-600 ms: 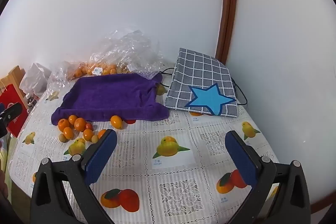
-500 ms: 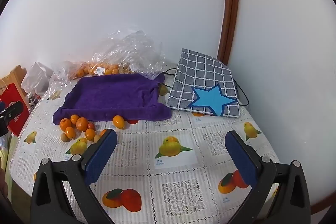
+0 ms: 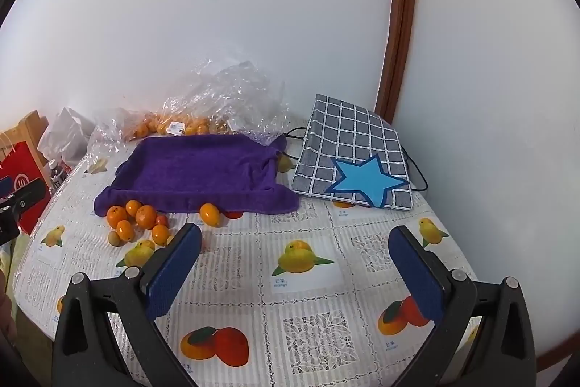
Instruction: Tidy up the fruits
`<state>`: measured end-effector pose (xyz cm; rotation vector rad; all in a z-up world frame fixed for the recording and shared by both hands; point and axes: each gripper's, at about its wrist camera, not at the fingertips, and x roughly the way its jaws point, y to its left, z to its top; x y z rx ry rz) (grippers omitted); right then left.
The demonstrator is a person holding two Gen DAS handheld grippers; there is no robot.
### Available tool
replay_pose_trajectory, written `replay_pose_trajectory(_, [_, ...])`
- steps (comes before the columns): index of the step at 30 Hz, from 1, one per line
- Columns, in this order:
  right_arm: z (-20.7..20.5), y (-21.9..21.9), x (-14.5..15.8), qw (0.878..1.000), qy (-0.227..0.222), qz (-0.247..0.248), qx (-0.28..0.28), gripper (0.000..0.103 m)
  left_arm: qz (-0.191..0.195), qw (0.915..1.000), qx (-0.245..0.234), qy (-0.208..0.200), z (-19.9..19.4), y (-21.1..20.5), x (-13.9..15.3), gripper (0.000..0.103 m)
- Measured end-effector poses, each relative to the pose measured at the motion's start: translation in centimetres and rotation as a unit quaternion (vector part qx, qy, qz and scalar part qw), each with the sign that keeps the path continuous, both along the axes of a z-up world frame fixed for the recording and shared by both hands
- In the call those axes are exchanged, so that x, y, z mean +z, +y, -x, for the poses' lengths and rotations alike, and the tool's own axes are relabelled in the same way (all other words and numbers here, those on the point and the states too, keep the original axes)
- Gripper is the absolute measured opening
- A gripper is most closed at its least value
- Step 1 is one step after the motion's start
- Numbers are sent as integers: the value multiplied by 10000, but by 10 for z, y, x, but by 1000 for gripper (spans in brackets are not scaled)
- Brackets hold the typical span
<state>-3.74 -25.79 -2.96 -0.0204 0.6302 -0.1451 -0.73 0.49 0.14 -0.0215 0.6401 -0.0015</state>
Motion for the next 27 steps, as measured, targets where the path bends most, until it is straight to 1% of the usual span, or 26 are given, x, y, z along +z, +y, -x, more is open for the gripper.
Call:
replay_pose_trajectory(2, [-3,-1,2,9999,70,-48,72,101,65,10000,-5,36,-1,1,-1,103])
replay_pose_trajectory(8, [3,3,7,10000,-21,46,24,101,79,10000,-42,25,1,0,-1,103])
replay_pose_trajectory(12, [5,-1,8,10000,-58,-67,17,101,46,10000,-73,-38,4,-1,1,103])
replay_pose_trajectory(17, [7,-1,5,9998,-77,-171,49,101,129,9999,-44,-51,8,2,0,103])
replay_pose_trajectory(27, [10,1,4,9997,-77,-205,49,101,126,9999,-9,-40,11,4,-1,103])
